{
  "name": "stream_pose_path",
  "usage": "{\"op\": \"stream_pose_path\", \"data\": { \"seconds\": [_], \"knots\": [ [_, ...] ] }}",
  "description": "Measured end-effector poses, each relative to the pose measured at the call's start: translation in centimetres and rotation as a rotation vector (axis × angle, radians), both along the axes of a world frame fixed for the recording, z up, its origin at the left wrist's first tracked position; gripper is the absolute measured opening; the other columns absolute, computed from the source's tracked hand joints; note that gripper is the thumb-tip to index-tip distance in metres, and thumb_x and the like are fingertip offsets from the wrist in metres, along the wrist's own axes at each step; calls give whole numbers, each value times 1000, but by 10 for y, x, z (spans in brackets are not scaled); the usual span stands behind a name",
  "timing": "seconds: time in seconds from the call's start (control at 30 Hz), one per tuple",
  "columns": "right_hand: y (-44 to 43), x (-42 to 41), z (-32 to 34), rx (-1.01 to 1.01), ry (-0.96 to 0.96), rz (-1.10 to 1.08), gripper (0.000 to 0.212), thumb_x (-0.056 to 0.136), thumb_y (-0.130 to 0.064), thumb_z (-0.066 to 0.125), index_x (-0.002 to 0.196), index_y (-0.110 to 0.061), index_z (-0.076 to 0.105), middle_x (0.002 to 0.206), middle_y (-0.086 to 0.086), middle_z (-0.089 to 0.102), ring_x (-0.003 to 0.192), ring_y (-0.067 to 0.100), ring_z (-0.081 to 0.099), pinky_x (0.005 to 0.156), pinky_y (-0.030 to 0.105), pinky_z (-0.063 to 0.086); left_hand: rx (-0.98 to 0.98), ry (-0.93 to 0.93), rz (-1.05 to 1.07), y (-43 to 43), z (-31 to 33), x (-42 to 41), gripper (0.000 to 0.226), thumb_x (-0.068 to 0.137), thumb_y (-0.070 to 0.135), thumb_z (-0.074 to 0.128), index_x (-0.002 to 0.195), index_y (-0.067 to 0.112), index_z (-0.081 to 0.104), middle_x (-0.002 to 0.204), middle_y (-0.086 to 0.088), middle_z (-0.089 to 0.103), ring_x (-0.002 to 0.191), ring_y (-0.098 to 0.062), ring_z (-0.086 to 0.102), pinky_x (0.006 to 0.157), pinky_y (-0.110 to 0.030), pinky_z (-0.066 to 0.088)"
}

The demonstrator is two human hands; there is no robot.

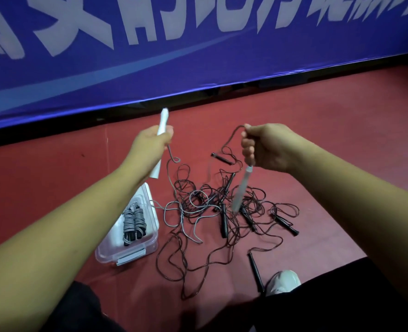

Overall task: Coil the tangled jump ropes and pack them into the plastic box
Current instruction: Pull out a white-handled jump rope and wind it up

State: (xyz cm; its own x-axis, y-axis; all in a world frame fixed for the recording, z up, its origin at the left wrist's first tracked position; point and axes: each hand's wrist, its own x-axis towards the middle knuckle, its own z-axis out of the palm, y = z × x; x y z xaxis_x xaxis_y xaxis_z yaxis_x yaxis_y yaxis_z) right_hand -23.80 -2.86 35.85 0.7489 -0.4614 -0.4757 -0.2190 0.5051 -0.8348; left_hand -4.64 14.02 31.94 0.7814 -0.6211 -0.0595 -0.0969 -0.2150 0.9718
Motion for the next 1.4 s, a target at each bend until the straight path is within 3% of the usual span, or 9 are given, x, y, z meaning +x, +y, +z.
{"op": "stream_pose_path", "data": {
  "seconds": [0.17, 0.3, 0.5, 0.6, 0.73, 0.93, 1.07, 1.2, 1.4],
  "knots": [
    [17, 11, 20, 423, -143, -126, 34, 104, -14, 33, 73, -10, 45, 48, -1, 37, 37, 9, 35, 37, 16, 34, -103, 382, -477, -2, 6, -62, 22, 101, 15, 46, 107, 8, 66, 103, -13, 73, 96, -23, 69, 88, -30, 54],
    [21, 12, 28, 457, -174, -198, 31, 103, -10, 33, 75, -8, 45, 51, 3, 42, 36, 12, 41, 40, 15, 40, -78, 586, -637, 6, 9, -93, 25, 103, 19, 39, 114, 3, 54, 69, -9, 67, 69, -26, 70, 62, -28, 55],
    [2, -2, 10, -223, 153, -116, 23, 94, -25, 67, 87, -6, 57, 75, 9, 60, 56, 16, 68, 55, 28, 59, -56, 724, -694, 7, 10, -95, 27, 94, 30, 50, 104, 6, 56, 70, -8, 52, 54, -24, 55, 48, -27, 40],
    [-5, -14, 0, -604, 425, 5, 60, 79, -52, 77, 108, -2, 62, 94, 13, 68, 85, 25, 71, 77, 42, 62, -89, 750, -687, 7, 12, -95, 27, 94, 29, 48, 102, 4, 56, 71, -8, 52, 53, -21, 47, 50, -28, 37],
    [6, -9, 1, -706, 158, 62, 52, 94, -58, 55, 123, -15, 64, 122, 9, 67, 111, 23, 65, 103, 46, 50, -114, 826, -706, 6, 18, -99, 27, 95, 30, 46, 98, 5, 54, 70, -7, 48, 52, -19, 42, 50, -27, 37],
    [31, -1, 7, -819, -101, 275, 45, 100, -38, 55, 83, 1, 68, 58, 13, 56, 51, 23, 49, 51, 30, 40, -166, 967, -732, 5, 24, -102, 31, 95, 32, 44, 100, 3, 54, 74, -6, 44, 52, -15, 44, 49, -24, 40],
    [13, 1, 6, -754, -139, 228, 41, 98, -33, 61, 67, -7, 59, 54, 11, 37, 46, 22, 27, 46, 35, 19, -176, 971, -695, 8, 25, -99, 41, 93, 31, 48, 113, -3, 58, 78, -9, 56, 61, -19, 54, 52, -25, 47],
    [-8, 2, 2, -618, -155, 122, 38, 98, -27, 62, 66, -8, 56, 48, 1, 31, 41, 13, 23, 42, 21, 20, -130, 1017, -721, 13, 24, -99, 39, 90, 25, 48, 113, -4, 59, 74, -9, 53, 57, -16, 49, 44, -18, 38],
    [-2, 3, 1, -633, -154, 215, 44, 98, -24, 61, 55, -15, 55, 49, 1, 31, 43, 13, 22, 44, 27, 15, -35, 1104, -795, 15, 21, -107, 23, 89, 17, 52, 105, 0, 55, 75, -7, 50, 53, -10, 36, 44, -17, 28]
  ]
}}
